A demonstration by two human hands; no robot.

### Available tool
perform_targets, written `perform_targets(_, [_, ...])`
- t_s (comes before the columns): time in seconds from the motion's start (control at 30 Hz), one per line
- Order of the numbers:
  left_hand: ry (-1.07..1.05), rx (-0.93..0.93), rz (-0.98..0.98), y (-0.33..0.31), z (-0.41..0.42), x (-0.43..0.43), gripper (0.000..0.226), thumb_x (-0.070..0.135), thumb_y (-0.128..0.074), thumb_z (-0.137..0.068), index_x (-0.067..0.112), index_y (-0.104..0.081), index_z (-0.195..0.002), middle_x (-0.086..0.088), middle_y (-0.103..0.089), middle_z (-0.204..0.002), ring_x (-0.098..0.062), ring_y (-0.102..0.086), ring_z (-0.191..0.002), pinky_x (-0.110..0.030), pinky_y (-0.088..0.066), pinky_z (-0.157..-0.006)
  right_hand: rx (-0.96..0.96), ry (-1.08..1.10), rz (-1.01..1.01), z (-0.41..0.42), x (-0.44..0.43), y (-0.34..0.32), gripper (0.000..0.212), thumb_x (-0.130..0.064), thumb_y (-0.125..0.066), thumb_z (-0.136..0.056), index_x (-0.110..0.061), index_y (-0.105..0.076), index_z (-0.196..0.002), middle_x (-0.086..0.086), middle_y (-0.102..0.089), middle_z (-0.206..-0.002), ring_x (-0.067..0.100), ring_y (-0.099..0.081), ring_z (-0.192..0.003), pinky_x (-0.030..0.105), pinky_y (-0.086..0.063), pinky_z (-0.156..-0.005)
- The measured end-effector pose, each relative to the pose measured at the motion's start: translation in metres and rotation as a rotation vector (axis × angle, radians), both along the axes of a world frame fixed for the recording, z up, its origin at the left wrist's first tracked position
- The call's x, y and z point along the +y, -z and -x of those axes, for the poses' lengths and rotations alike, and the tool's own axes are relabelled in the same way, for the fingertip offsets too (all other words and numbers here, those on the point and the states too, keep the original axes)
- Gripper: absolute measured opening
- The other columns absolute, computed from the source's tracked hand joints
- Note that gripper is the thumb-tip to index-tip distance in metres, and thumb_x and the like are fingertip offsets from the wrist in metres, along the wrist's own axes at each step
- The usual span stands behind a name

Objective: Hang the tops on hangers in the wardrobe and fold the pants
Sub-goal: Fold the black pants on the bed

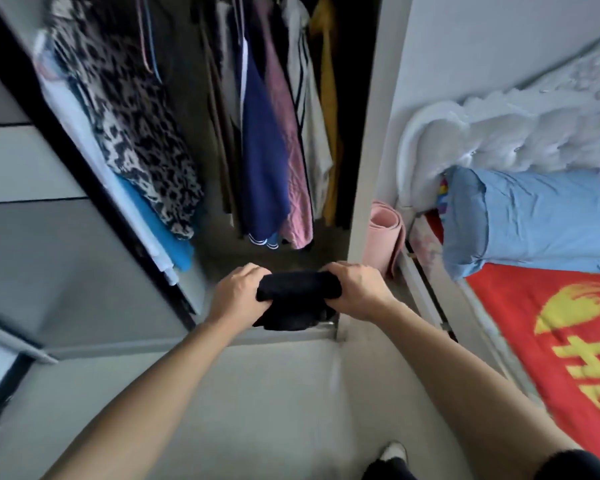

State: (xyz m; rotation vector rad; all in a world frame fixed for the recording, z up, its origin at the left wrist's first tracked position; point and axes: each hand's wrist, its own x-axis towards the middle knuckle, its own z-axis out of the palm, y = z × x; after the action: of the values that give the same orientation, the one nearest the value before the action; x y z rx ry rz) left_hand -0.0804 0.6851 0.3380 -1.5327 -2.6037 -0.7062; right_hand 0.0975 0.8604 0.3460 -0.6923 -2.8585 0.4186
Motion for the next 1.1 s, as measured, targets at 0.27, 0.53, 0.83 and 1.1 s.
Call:
perform_targets(0.27, [-0.106,0.021,-0.011,0.005,0.102,-0.042,0.026,0.021,-0.075,-0.073,0.024,-0.069,-0.098,0.006,-0.065,-0.099,-0.022,-0.063,-0.092,-0.034,-0.051,-0.075,0.038,-0.075,0.007,0.120,-0.025,0.010,0.053,-0.042,-0.070,-0.067,-0.035,-0.060,-0.119,-0.011,-0.068,-0.113,0.020,-0.066,-0.101,0.032,-0.050,-0.079])
perform_targets(0.53, [-0.116,0.069,0.095,0.021,0.242,-0.001,0.022,0.027,-0.070,-0.078,0.028,-0.066,-0.100,0.010,-0.062,-0.100,-0.019,-0.062,-0.090,-0.030,-0.048,-0.071,0.098,-0.081,0.068,0.256,0.012,0.043,0.047,-0.042,-0.064,-0.068,-0.037,-0.061,-0.115,-0.011,-0.069,-0.105,0.017,-0.066,-0.093,0.028,-0.047,-0.072])
perform_targets(0.83, [-0.150,0.037,0.186,0.061,0.363,-0.008,0.022,0.027,-0.076,-0.070,0.028,-0.063,-0.087,0.009,-0.060,-0.084,-0.019,-0.064,-0.077,-0.024,-0.036,-0.060,-0.015,-0.116,0.205,0.377,0.006,0.079,0.046,-0.039,-0.070,-0.074,-0.038,-0.061,-0.119,-0.011,-0.066,-0.115,0.017,-0.064,-0.102,0.032,-0.051,-0.081])
perform_targets(1.1, [0.000,-0.073,0.257,0.189,0.432,0.015,0.021,0.028,-0.075,-0.069,0.026,-0.063,-0.086,0.009,-0.060,-0.086,-0.020,-0.063,-0.080,-0.029,-0.042,-0.063,-0.152,0.075,0.234,0.426,0.007,0.194,0.040,-0.040,-0.068,-0.073,-0.036,-0.062,-0.112,-0.011,-0.066,-0.110,0.021,-0.065,-0.098,0.032,-0.050,-0.078])
